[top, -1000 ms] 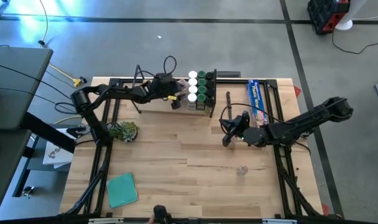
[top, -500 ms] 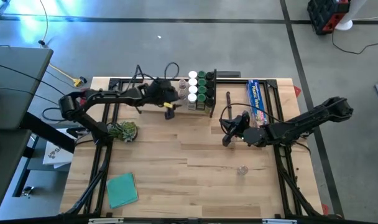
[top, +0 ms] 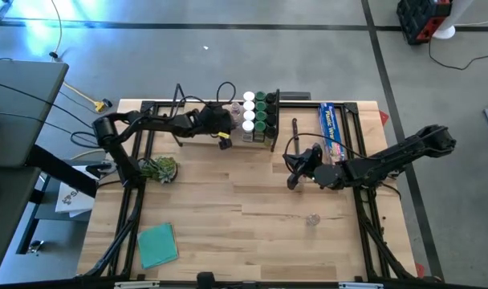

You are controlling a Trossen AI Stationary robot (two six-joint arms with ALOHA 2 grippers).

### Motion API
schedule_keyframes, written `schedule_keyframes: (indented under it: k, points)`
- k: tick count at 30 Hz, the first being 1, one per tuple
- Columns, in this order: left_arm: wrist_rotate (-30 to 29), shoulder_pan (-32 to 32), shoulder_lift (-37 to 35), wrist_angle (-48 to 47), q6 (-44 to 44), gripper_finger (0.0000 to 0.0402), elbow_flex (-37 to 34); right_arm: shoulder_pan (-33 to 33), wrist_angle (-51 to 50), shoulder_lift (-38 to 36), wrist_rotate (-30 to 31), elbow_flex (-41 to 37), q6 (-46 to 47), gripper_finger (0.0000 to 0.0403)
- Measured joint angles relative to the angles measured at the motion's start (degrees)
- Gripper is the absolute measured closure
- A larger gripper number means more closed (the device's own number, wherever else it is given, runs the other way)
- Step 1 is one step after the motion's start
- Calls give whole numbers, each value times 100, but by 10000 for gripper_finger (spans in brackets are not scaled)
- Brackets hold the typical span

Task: Shelf spices
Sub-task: Put the brown seasoning bottle on the shelf aligned with the other brown seasoning bottle, then put the brown seasoning bottle on the shelf aligned with the other brown seasoning bottles

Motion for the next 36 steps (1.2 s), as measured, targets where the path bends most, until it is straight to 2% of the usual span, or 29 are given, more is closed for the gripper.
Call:
schedule_keyframes:
  k: [9,12,16,19,23,28,32,36]
  points:
    - [39,212,-6,64,-66,366,0,2,-10,0,-7,0,-6,403]
    - [121,83,-88,-73,-128,367,0,49,-3,0,-191,0,-331,403]
    - [94,-293,-461,-754,-224,367,2,425,-101,-74,-451,28,-1171,403]
    - [-158,-694,-890,-1447,-528,367,2,733,-371,-115,-819,168,-1291,403]
    - [-584,-1367,-1503,-1902,-1033,367,-230,950,-1210,-127,-1675,234,-795,403]
    - [-1122,-2193,-2182,-1682,-1817,367,-975,913,-3086,-146,-1732,302,627,399]
    - [-1316,-2747,-2523,-1468,-2492,367,-1497,787,-4044,-164,-1744,304,1290,358]
    - [-1370,-3165,-2597,-1273,-3038,367,-1813,705,-4037,-164,-1603,177,1291,278]
